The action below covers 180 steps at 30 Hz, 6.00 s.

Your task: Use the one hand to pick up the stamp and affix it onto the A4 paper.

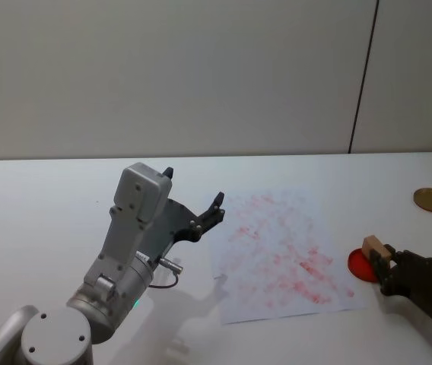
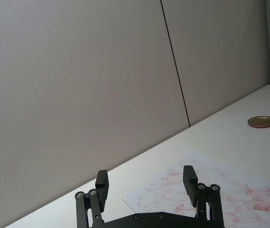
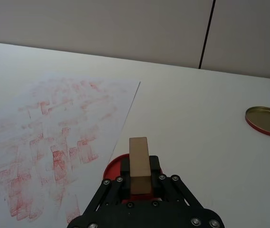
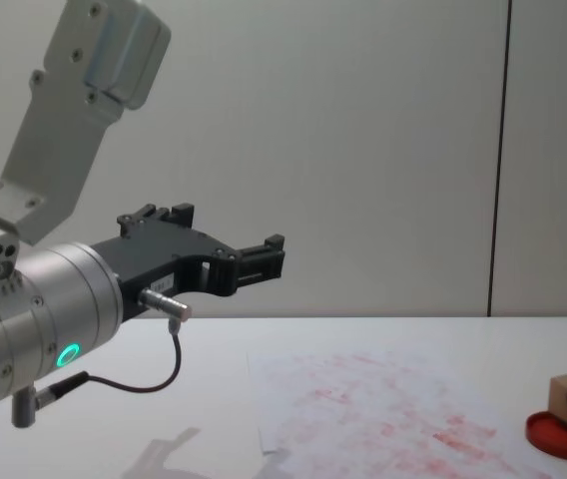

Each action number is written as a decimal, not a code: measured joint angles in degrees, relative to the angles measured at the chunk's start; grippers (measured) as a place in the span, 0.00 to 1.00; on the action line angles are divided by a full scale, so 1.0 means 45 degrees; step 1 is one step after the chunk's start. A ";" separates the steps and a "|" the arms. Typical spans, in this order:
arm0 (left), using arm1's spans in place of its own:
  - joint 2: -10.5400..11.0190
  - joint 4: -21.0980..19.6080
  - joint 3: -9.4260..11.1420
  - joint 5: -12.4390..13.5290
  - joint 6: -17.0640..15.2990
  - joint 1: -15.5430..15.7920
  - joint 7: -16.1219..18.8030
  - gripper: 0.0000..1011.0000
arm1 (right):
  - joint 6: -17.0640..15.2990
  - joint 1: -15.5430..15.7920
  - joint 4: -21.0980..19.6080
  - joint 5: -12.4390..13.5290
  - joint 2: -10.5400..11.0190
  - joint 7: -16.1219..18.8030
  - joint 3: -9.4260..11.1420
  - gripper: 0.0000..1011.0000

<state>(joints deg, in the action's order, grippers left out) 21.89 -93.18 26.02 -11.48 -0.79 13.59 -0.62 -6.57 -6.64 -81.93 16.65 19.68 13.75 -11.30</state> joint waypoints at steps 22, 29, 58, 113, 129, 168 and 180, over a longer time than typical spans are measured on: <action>0.0000 0.0001 0.0000 0.0001 0.0000 0.0000 0.0000 0.98 | 0.0653 0.0153 -0.0871 -0.0328 -0.0270 0.1596 -0.0550 0.22; 0.0000 0.0000 0.0000 0.0000 0.0000 0.0000 0.0000 0.98 | 0.0453 0.0216 -0.1109 -0.0400 -0.0455 0.2198 -0.0873 0.22; 0.0000 0.0000 0.0000 0.0000 0.0000 0.0000 0.0000 0.98 | 0.0065 -0.0022 -0.0281 -0.1278 -0.0884 0.2690 -0.1479 0.22; 0.0000 0.0000 0.0000 0.0000 0.0000 0.0000 0.0000 0.98 | 0.0381 -0.0447 -0.0914 -0.0346 0.0065 0.1689 -0.0280 0.22; 0.0000 0.0000 -0.0001 0.0000 0.0000 0.0000 0.0000 0.98 | -0.0067 -0.0566 -0.0204 -0.0338 0.0402 0.1610 0.0041 0.22; 0.0000 0.0000 0.0000 0.0000 0.0000 0.0000 -0.0001 0.98 | -0.0495 -0.0987 0.0821 -0.0726 0.0288 0.1799 -0.0108 0.34; 0.0000 0.0000 0.0000 0.0000 0.0000 0.0000 0.0000 0.98 | -0.0369 -0.0930 0.0664 -0.0718 0.0317 0.1766 -0.0117 0.73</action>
<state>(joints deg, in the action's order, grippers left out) 21.89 -93.18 26.02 -11.48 -0.79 13.59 -0.62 -8.23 -10.82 -78.94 13.42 21.11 21.69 -11.82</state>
